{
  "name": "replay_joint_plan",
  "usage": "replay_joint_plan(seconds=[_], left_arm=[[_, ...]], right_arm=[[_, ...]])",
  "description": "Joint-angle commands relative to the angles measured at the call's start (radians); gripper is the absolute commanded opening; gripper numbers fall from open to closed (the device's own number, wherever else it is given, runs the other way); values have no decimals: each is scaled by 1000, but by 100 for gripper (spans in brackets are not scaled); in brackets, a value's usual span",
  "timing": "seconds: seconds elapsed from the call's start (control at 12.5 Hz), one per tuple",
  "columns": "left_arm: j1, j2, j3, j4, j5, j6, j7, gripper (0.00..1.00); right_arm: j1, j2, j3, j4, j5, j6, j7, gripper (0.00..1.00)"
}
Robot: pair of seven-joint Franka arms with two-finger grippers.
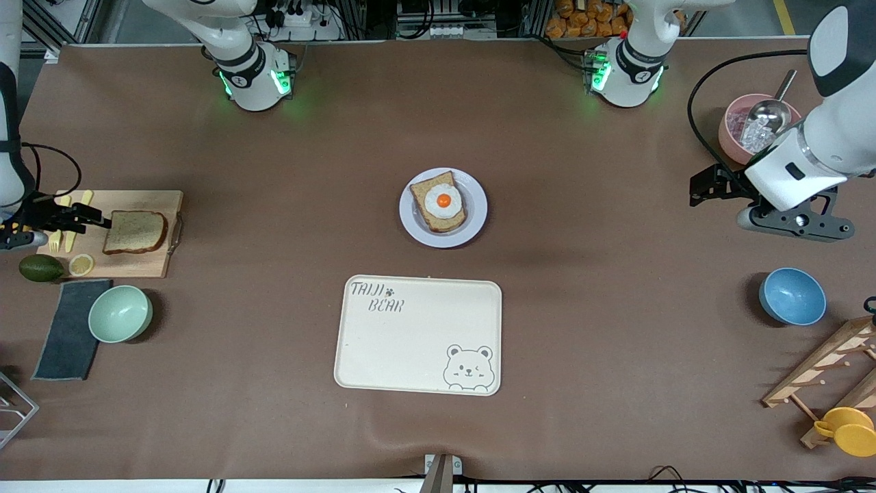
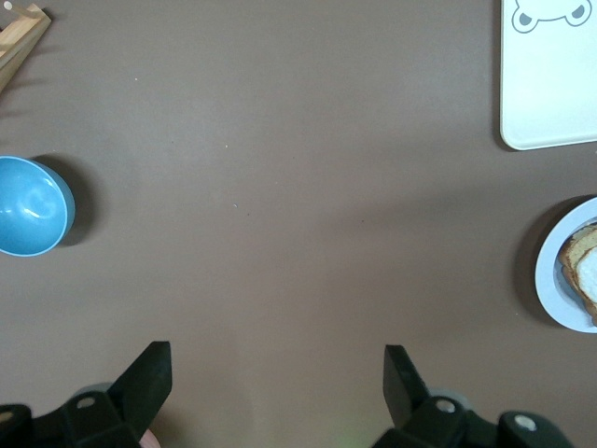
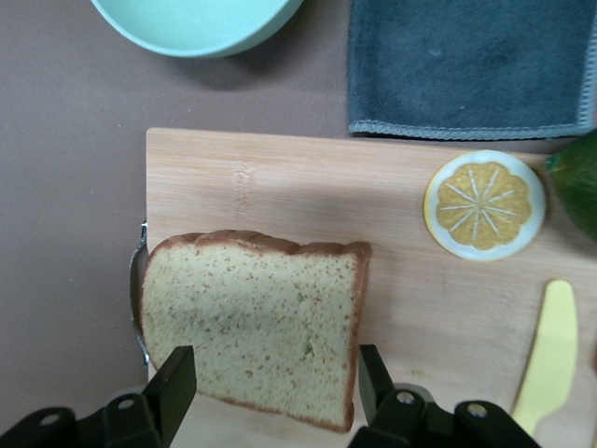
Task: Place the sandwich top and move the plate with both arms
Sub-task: 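Reach the right gripper to the bread slice on the cutting board and grasp it, then lift the bread with the right gripper while the left gripper moves out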
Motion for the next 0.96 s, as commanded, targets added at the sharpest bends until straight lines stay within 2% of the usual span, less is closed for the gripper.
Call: replay_joint_plan(seconds=[0.0,0.32,0.64,0.88], left_arm=[[8,-2,-6,-3,-18,8,-2,100],[8,0,-6,-4,-18,8,-2,100],[8,4,-6,-10,-20,8,-3,100],[10,14,-6,-30,-32,8,-3,100]], right_arm=[[-18,51,0,18,72,20,-79,74],[-20,75,-4,24,92,36,-88,73],[-25,109,-20,24,179,34,-91,63],[-25,127,-38,22,207,34,-90,55]])
